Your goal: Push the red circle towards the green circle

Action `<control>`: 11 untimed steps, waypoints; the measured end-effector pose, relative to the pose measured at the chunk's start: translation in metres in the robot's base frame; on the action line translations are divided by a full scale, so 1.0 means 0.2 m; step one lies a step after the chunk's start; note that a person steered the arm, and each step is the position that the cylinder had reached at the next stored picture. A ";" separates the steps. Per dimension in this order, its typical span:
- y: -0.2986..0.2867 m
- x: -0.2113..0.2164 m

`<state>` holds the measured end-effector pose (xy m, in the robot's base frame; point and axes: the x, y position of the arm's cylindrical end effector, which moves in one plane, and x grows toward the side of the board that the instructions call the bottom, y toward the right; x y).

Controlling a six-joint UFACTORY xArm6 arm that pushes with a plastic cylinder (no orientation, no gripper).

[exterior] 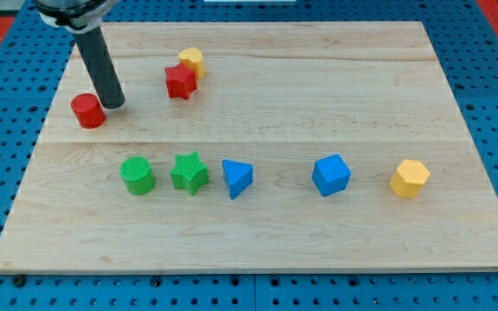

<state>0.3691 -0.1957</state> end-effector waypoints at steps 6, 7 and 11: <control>-0.20 0.38; -0.13 0.42; -0.11 0.46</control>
